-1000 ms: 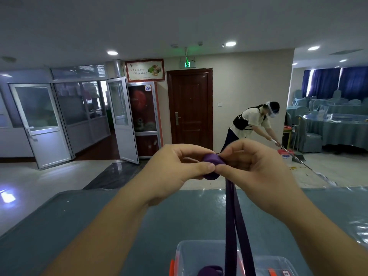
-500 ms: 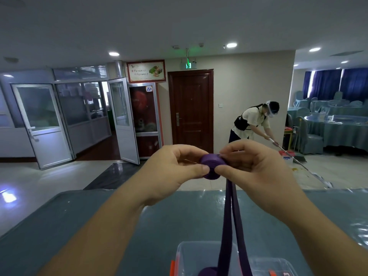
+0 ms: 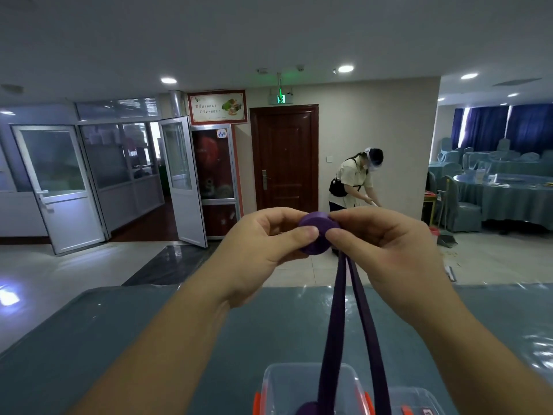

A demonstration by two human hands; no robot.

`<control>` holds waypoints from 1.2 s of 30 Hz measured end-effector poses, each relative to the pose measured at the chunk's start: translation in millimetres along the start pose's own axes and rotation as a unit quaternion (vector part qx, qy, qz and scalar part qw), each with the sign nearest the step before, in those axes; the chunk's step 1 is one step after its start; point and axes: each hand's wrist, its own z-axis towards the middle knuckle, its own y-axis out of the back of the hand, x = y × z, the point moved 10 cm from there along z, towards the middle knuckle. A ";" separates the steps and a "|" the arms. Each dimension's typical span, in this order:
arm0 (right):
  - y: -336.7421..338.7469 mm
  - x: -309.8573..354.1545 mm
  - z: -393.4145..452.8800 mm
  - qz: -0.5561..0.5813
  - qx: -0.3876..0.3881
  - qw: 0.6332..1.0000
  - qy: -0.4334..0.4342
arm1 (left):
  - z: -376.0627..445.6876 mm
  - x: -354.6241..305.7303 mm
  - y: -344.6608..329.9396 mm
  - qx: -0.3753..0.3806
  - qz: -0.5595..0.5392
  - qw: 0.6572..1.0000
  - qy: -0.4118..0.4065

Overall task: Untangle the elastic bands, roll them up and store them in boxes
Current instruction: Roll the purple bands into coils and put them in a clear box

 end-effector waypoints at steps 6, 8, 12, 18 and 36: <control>-3.7 -10.0 2.1 -0.055 0.061 0.996 -0.039 | -1.6 10.4 -4.3 0.016 0.035 0.999 0.011; -9.9 -9.7 2.9 -0.084 0.098 0.991 -0.044 | -1.6 4.2 -2.0 0.034 0.113 0.993 0.002; -0.6 -8.4 3.6 -0.020 0.016 0.999 -0.023 | -1.8 1.3 4.0 -0.007 0.042 0.999 0.002; -5.0 -9.7 2.7 -0.050 0.059 0.996 -0.037 | -4.2 9.6 2.5 -0.002 0.018 1.000 0.024; 0.0 -3.6 9.6 0.019 0.014 1.000 -0.021 | -2.8 -7.7 7.8 -0.001 0.025 0.999 -0.023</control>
